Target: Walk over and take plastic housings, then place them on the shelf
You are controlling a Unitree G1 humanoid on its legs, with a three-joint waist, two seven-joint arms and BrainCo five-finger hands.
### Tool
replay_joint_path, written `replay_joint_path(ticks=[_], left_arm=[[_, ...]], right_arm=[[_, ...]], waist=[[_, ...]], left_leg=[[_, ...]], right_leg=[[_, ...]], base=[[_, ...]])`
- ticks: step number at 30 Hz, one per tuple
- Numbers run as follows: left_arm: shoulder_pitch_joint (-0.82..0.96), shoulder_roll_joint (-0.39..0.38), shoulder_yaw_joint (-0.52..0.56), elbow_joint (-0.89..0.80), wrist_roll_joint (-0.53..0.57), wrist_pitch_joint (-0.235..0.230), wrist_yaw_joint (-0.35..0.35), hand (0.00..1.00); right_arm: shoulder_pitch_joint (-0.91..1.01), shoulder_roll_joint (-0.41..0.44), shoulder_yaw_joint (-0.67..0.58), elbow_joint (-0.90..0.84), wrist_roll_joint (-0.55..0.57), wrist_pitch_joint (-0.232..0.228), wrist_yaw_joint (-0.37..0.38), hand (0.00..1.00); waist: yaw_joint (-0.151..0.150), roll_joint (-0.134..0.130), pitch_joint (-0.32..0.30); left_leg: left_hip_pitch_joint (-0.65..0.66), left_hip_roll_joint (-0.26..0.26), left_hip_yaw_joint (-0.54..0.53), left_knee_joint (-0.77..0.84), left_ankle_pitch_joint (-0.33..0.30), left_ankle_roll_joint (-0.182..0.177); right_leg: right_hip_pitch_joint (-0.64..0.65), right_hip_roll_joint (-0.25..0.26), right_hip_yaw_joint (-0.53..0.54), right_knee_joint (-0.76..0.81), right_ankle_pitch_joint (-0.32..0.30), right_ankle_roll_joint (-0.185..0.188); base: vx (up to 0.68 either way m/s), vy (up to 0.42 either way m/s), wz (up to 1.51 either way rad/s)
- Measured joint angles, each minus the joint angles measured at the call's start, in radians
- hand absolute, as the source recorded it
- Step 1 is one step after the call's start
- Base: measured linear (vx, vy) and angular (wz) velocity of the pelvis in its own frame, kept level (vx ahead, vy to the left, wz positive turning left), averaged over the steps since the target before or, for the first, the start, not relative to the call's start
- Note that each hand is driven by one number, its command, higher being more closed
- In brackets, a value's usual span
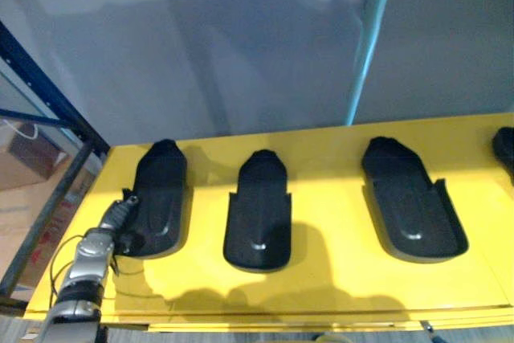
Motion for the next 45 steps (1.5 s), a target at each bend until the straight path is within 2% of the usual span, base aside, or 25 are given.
replay_joint_path(ticks=[6, 15, 18, 24, 25, 29, 34, 45], left_arm=[[-0.024, 0.061, -0.038, 0.011, 0.047, 0.02, -0.068, 1.0], [-0.027, 0.137, -0.069, 0.008, 0.037, 0.064, -0.3, 1.0], [-0.027, 0.14, -0.07, 0.005, 0.037, 0.086, -0.337, 1.0], [-0.025, 0.142, -0.071, 0.005, 0.039, 0.092, -0.374, 1.0], [-0.025, 0.142, -0.071, 0.005, 0.039, 0.092, -0.375, 0.0], [-0.025, 0.149, -0.073, 0.004, 0.047, 0.093, -0.389, 0.0], [-0.026, 0.153, -0.072, 0.006, 0.048, 0.101, -0.385, 0.0], [-0.025, 0.153, -0.074, 0.01, 0.098, 0.107, -0.299, 0.0]], right_arm=[[0.003, 0.003, 0.034, 0.008, 0.022, 0.003, -0.011, 0.0], [0.012, 0.003, 0.031, 0.01, 0.039, 0.033, -0.025, 0.0], [0.017, 0.003, 0.023, 0.006, 0.039, 0.044, -0.025, 0.0], [0.01, -0.004, -0.005, 0.003, 0.038, 0.049, -0.025, 0.0], [0.008, -0.007, -0.006, 0.003, 0.038, 0.049, -0.025, 0.0], [-0.011, -0.022, -0.007, 0.002, 0.038, 0.049, -0.025, 0.0], [-0.03, -0.023, -0.008, 0.002, 0.038, 0.049, -0.025, 0.0], [-0.03, -0.023, -0.008, 0.002, 0.038, 0.05, -0.025, 0.0]], waist=[[-0.001, -0.013, 0.004], [0.002, -0.017, 0.007], [0.003, -0.015, 0.007], [0.003, -0.003, 0.007], [0.003, -0.002, 0.007], [0.003, 0.013, 0.015], [0.003, 0.014, 0.015], [0.003, 0.009, 0.018]], left_leg=[[0.002, -0.015, 0.023, -0.001, -0.003, 0.005], [0.016, -0.038, 0.057, -0.003, -0.033, 0.028], [0.015, -0.048, 0.06, -0.004, -0.034, 0.031], [0.016, -0.051, 0.062, -0.012, -0.035, 0.032], [0.016, -0.05, 0.062, -0.013, -0.035, 0.032], [0.016, -0.05, 0.06, -0.014, -0.035, 0.032], [0.016, -0.05, 0.056, -0.014, -0.034, 0.032], [0.013, -0.051, 0.051, -0.014, -0.034, 0.032]], right_leg=[[0.009, -0.016, 0.011, -0.031, 0.017, 0.004], [0.013, -0.027, 0.053, -0.068, 0.051, 0.025], [0.014, -0.036, 0.056, -0.079, 0.061, 0.034], [0.013, -0.037, 0.057, -0.083, 0.062, 0.036], [0.013, -0.037, 0.057, -0.084, 0.062, 0.036], [0.013, -0.036, 0.055, -0.085, 0.062, 0.036], [0.015, -0.036, 0.052, -0.085, 0.061, 0.035], [0.016, -0.039, 0.038, -0.084, 0.061, 0.035]], base=[[0.03, 0.039, -0.05], [-0.03, 0.049, -0.13], [-0.04, 0.034, -0.05], [0.0, 0.003, -0.01], [0.0, 0.0, 0.0], [0.03, 0.0, 0.01], [0.0, 0.0, 0.0], [0.0, 0.0, 0.0]])
